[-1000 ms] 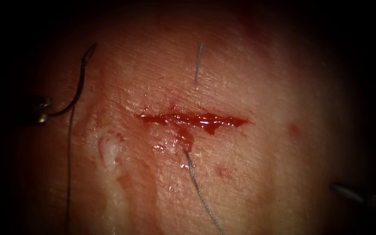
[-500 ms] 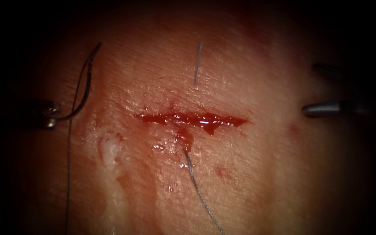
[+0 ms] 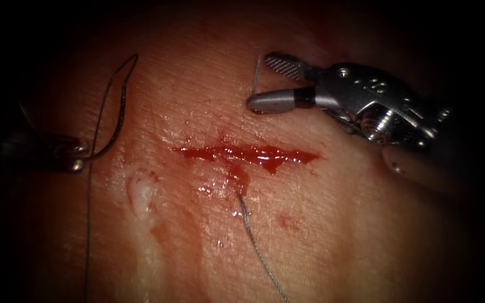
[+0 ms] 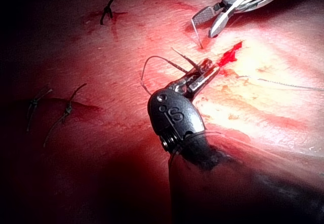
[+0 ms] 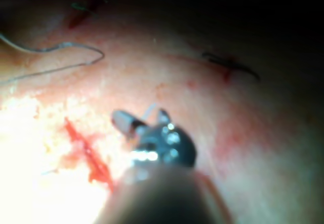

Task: Wound Closure
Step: Adjust the short tail.

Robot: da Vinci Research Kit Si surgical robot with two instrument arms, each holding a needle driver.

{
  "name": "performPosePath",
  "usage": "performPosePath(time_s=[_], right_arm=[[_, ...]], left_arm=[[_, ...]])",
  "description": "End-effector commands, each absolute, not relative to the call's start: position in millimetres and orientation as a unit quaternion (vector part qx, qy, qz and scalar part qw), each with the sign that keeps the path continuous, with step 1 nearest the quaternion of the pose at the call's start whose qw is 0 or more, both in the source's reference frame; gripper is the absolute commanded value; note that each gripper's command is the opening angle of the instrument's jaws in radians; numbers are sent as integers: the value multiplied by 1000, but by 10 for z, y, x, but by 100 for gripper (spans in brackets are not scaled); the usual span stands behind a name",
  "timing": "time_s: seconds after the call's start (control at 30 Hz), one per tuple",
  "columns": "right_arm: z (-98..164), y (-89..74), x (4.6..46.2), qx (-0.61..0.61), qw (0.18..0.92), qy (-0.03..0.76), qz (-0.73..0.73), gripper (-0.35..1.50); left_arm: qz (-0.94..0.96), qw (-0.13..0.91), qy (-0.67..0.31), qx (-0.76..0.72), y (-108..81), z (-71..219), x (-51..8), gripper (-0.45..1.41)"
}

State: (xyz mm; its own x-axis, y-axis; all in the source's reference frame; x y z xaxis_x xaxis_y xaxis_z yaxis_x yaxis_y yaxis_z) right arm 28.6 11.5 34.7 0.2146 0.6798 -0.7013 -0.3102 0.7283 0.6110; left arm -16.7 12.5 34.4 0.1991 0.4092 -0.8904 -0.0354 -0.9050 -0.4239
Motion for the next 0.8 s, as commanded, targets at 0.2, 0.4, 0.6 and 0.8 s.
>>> performPosePath(time_s=[0.2, 0.4, 0.6, 0.8], right_arm=[[343, 122, 295, 182, 754, 547, 314, 93], [349, 129, 304, 170, 755, 544, 324, 81], [354, 132, 304, 165, 756, 543, 327, 83], [356, 134, 304, 162, 755, 542, 332, 69]], left_arm=[[621, 179, -122, -753, 129, 351, -170, -45], [622, 180, -122, -752, 128, 352, -170, -45], [622, 180, -121, -752, 128, 351, -170, -45], [622, 180, -121, -752, 128, 351, -170, -45]])
